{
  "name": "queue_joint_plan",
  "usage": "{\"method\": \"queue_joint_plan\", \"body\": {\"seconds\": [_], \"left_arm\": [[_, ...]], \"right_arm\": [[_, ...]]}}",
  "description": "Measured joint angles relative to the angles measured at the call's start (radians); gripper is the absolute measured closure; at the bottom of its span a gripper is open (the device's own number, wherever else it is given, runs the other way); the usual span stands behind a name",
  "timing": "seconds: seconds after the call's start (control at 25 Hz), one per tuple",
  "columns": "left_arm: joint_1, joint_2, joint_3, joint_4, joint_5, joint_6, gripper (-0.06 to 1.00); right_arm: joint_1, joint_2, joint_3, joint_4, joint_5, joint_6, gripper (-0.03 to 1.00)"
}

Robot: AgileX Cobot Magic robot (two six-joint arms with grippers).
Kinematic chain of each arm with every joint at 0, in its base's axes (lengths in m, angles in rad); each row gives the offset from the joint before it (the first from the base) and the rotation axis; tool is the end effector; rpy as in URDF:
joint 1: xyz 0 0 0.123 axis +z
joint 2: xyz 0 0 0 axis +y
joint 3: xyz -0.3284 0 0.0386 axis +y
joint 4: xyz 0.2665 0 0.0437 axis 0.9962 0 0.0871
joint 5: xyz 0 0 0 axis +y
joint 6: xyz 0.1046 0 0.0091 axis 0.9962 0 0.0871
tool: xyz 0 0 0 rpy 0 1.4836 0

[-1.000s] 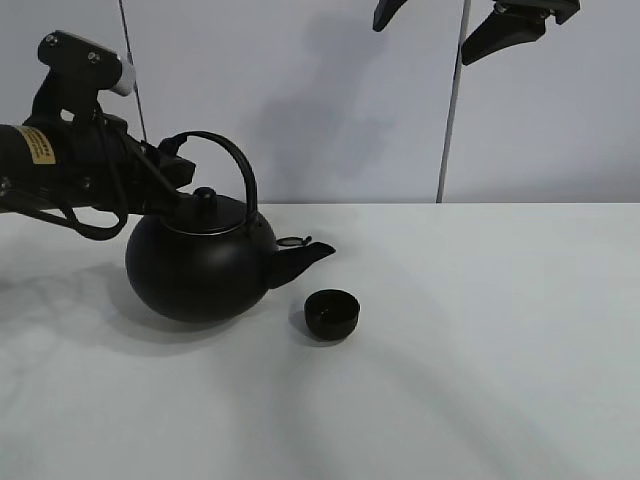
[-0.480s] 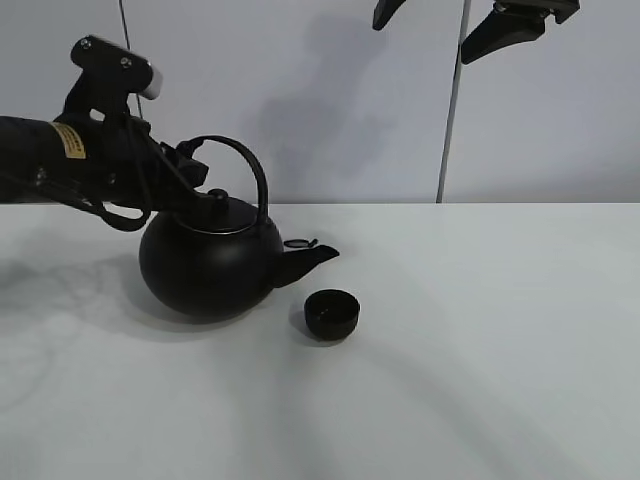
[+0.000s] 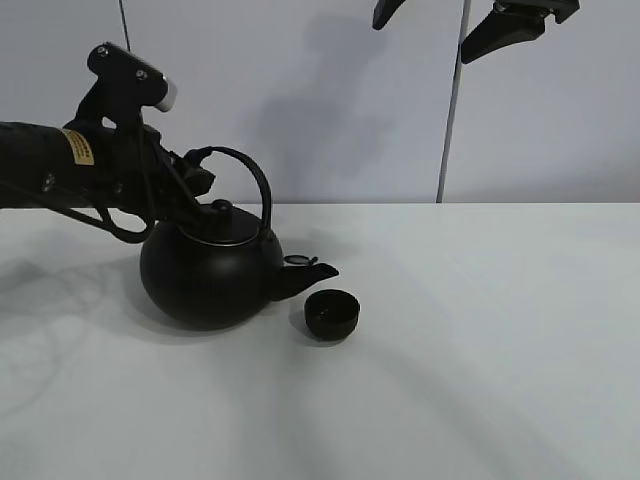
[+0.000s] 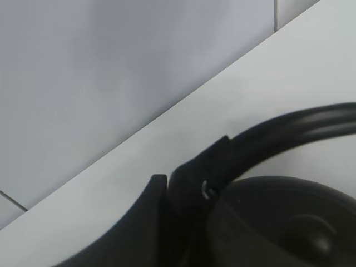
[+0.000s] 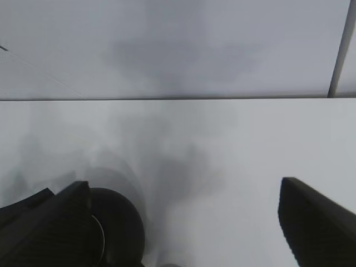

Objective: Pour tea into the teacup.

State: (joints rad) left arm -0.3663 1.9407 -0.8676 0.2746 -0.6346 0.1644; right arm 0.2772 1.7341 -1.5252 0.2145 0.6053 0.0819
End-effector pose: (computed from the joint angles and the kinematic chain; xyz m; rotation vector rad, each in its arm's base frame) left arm 0.3833 -0.1651 0.1645 0.8118 1.7596 -0.1425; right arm 0.4196 0.1326 0.3598 -0.0850 2.3144 0.4150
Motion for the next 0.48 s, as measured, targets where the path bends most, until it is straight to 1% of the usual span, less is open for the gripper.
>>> {"method": "queue_joint_plan", "body": {"seconds": [0.48], "left_arm": [[0.0, 0.0, -0.006, -0.002, -0.003, 0.051, 0.85]], "right_arm": [[0.0, 0.0, 0.0, 0.0, 0.0, 0.0, 0.34]]}}
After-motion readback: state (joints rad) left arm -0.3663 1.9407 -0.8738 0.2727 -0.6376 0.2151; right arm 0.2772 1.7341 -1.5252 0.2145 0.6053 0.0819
